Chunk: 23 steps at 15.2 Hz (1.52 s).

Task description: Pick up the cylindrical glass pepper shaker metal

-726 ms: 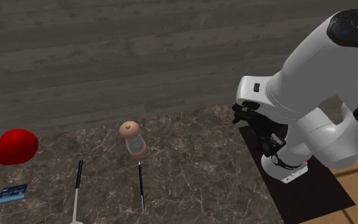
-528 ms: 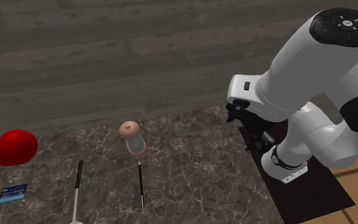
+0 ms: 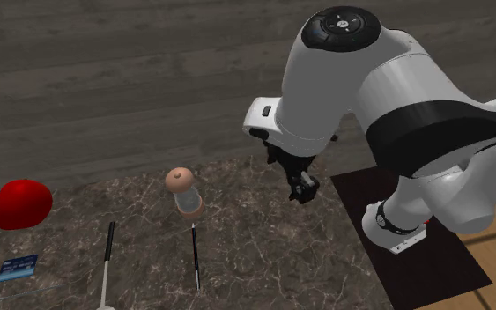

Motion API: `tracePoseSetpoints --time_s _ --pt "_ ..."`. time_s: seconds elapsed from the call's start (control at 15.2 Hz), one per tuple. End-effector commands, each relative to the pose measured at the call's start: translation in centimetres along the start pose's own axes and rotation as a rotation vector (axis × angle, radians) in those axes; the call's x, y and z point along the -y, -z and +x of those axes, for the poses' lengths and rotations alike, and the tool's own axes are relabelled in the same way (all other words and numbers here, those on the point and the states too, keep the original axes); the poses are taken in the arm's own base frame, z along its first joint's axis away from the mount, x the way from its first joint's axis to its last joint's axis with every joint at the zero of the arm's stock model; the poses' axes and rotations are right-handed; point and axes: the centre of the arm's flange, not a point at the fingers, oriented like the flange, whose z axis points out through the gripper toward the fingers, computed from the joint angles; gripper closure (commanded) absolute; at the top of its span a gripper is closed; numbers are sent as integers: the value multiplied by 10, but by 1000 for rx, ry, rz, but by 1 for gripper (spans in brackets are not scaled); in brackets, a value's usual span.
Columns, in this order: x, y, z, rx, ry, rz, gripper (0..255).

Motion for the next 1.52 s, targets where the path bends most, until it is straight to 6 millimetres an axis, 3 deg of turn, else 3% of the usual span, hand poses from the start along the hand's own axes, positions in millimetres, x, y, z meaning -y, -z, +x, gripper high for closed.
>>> tracePoseSetpoints --time_s 0.0,0.99,1.45 --pt "-16 -2 24 5 1 8 0" --pt "-144 -41 184 43 8 70 0" --pt "-145 -73 190 44 8 72 0"
